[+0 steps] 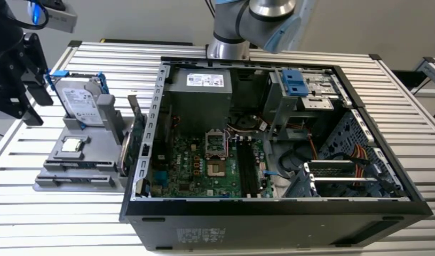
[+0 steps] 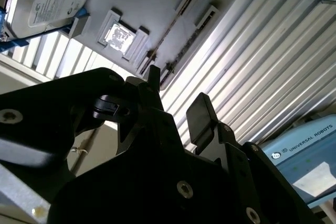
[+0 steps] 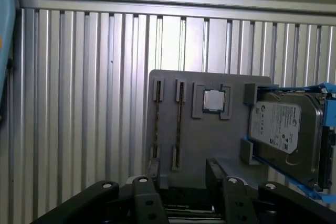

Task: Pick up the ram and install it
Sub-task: 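Pick up the ram and move it above insertion slot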

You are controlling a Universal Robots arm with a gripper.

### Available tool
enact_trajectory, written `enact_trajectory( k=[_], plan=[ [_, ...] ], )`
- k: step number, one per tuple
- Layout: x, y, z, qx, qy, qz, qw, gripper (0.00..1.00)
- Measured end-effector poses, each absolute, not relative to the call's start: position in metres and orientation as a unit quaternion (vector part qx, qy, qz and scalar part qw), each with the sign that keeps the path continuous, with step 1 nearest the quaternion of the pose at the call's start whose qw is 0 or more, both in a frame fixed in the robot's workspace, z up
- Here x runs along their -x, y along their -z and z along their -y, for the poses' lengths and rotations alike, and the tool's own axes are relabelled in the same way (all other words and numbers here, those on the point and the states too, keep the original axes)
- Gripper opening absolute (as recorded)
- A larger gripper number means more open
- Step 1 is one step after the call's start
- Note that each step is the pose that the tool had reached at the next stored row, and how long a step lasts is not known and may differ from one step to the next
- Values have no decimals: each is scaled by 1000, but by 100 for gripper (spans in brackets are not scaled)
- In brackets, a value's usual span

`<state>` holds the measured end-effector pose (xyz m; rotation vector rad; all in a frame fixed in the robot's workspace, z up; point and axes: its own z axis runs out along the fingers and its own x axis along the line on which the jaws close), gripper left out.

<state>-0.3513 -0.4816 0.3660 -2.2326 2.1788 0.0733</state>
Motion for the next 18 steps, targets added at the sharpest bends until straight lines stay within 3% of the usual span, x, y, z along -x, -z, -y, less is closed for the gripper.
enact_trajectory(
  k=[18],
  plan=[
    [355,-356,482,715,-23,-699,11,100]
  ],
)
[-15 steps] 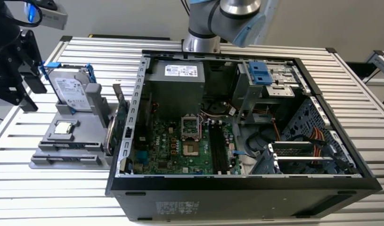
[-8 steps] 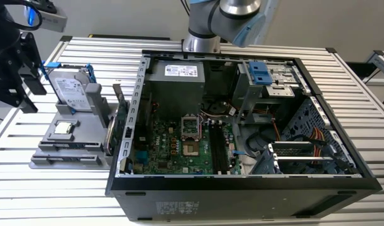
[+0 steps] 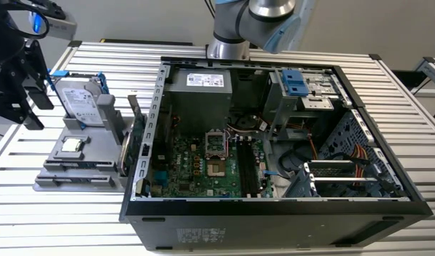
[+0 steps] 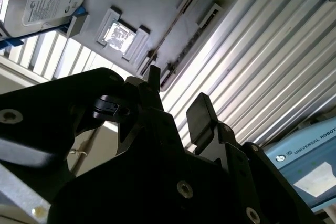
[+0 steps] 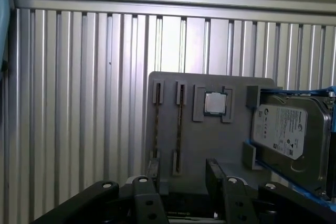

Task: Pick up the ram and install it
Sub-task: 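Pick up the ram and move it above insertion slot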

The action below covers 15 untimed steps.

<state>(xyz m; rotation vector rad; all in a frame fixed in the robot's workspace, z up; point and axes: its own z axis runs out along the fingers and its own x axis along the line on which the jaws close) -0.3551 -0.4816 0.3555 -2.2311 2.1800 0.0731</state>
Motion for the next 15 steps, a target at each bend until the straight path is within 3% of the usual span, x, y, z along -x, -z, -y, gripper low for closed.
enact_trajectory(
  k=[15],
  plan=[
    [356,-348,482,715,-23,-699,11,100]
  ],
)
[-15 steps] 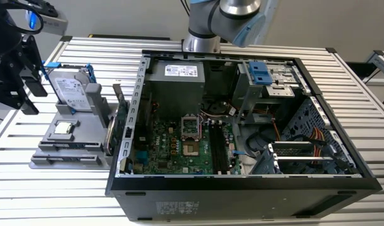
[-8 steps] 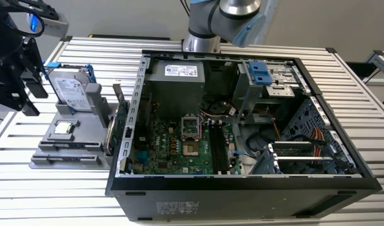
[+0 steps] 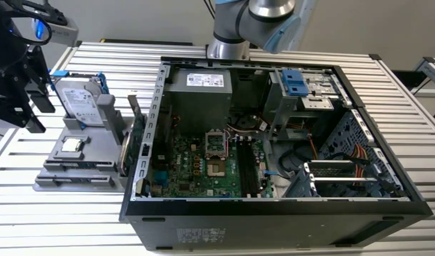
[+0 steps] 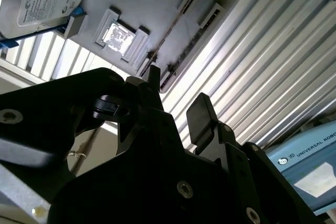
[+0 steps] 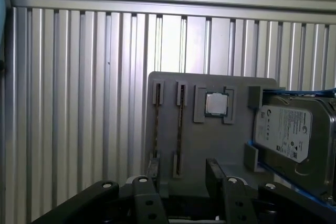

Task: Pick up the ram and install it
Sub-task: 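Pick up the ram and move it above insertion slot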

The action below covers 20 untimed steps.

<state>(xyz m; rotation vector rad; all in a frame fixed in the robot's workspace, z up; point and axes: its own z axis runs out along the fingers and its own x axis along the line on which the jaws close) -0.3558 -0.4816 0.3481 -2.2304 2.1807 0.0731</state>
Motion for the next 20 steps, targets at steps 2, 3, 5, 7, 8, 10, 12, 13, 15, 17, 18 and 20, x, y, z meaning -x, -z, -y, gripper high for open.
enact_trajectory(
  k=[2,3,5,7,8,10,12,13,15,17,18,20],
  plan=[
    [356,-347,482,715,-23,-699,11,100],
    [356,-347,482,715,-23,-699,11,100],
    [356,-346,482,715,-23,-699,11,100],
    [356,-344,482,715,-23,-699,11,100],
    [357,-344,482,714,-23,-699,11,100],
    [357,-342,482,714,-23,-700,11,100],
    [357,-341,482,714,-23,-700,11,100],
    [357,-340,482,714,-23,-700,11,100],
    [358,-339,482,714,-23,-700,11,100],
    [358,-338,482,714,-23,-700,11,100],
    [358,-337,482,714,-23,-700,11,100],
    [358,-335,482,714,-23,-700,11,100]
  ],
)
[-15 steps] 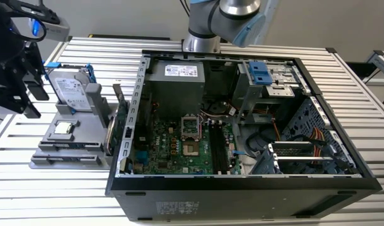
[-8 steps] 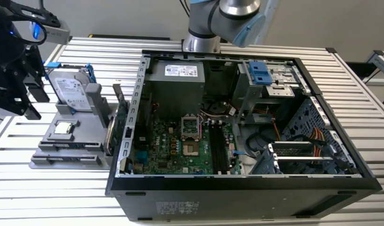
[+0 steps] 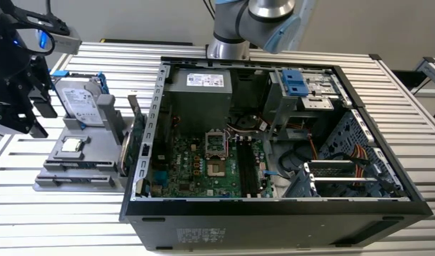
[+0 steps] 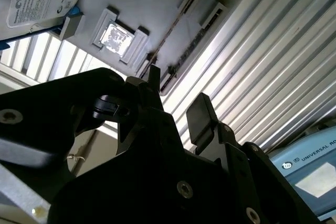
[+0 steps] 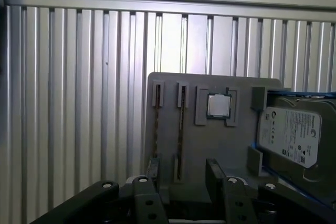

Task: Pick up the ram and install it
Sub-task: 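Pick up the ram and move it above insertion slot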

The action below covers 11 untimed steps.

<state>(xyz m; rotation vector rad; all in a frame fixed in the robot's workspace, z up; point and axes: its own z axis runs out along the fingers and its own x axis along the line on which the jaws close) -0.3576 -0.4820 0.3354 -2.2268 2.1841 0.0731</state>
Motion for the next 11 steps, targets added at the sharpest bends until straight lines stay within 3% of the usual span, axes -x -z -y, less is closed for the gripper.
enact_trajectory(
  k=[11],
  plan=[
    [358,-326,483,714,-23,-700,11,100]
  ],
)
